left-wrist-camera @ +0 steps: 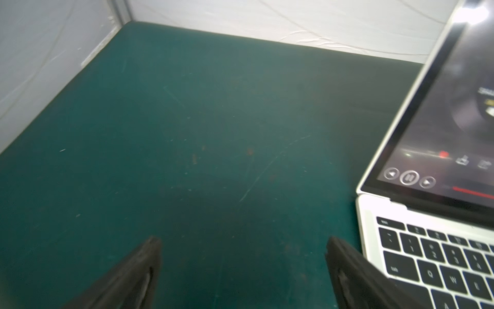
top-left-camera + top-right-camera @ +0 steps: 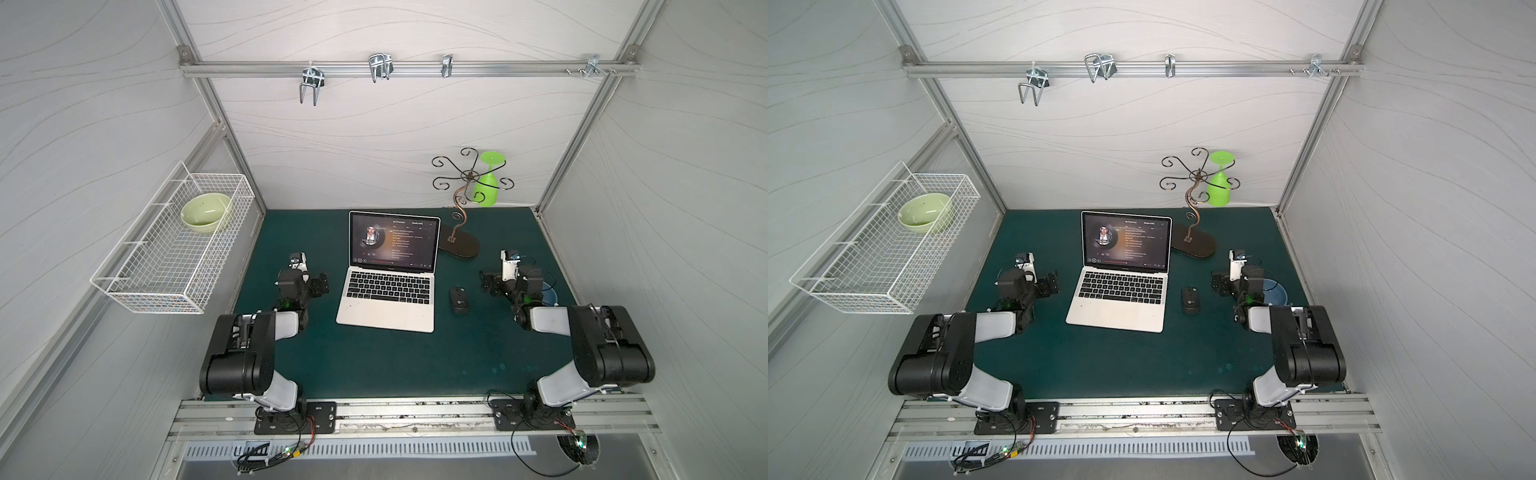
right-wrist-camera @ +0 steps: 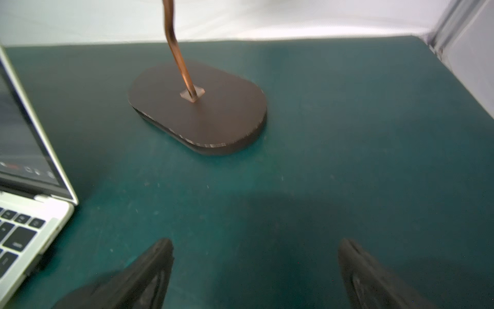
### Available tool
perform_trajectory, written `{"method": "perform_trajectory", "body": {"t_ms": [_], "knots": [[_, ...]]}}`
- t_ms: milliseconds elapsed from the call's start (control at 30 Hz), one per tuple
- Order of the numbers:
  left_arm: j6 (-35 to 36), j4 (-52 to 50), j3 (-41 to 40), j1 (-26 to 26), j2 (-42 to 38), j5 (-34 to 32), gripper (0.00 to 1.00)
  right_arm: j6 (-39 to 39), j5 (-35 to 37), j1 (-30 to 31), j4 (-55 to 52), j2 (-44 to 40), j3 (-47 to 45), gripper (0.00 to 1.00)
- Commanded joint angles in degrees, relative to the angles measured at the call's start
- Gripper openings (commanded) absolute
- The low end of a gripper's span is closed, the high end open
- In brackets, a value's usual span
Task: Remove the wireless mouse receiver from the laptop
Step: Pick up the mouse from the center of the board.
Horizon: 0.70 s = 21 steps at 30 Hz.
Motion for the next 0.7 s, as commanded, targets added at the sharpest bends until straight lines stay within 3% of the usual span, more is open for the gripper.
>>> {"method": "perform_trajectory", "body": {"t_ms": [0, 100, 200, 267, 333, 467, 667], "knots": [[-4.4, -8.4, 4.1, 0.5, -5.1, -5.8, 0.99, 2.8, 5.9, 2.3, -17.1, -5.9, 7.3, 0.99], [-9.1, -19.6, 7.4, 0.5, -9.4, -6.9, 0.99, 7.1, 6.1, 5.1, -35.3, -7.8, 15.4, 0.99], [-15.8, -36.3, 14.7, 0.5, -11.9, -8.9, 0.99, 8.8, 6.0, 9.9, -44.6, -9.9, 19.5, 0.99], [-18.2, -44.1, 19.0, 0.5, -12.4, -6.5, 0.99, 9.2, 5.2, 13.4, -48.7, -11.8, 20.9, 0.99], [-18.9, -50.4, 22.2, 0.5, -13.2, -1.2, 0.99, 11.6, 4.1, 15.6, -53.5, -13.3, 22.1, 0.99], [-21.4, -53.5, 22.5, 0.1, -16.2, 11.3, 0.99, 17.5, -0.8, 17.4, -60.0, -13.4, 22.7, 0.99], [-25.3, -53.1, 18.6, -5.4, -20.2, 25.3, 0.99, 20.9, 2.5, 22.7, -63.7, -9.7, 21.5, 0.99]]}}
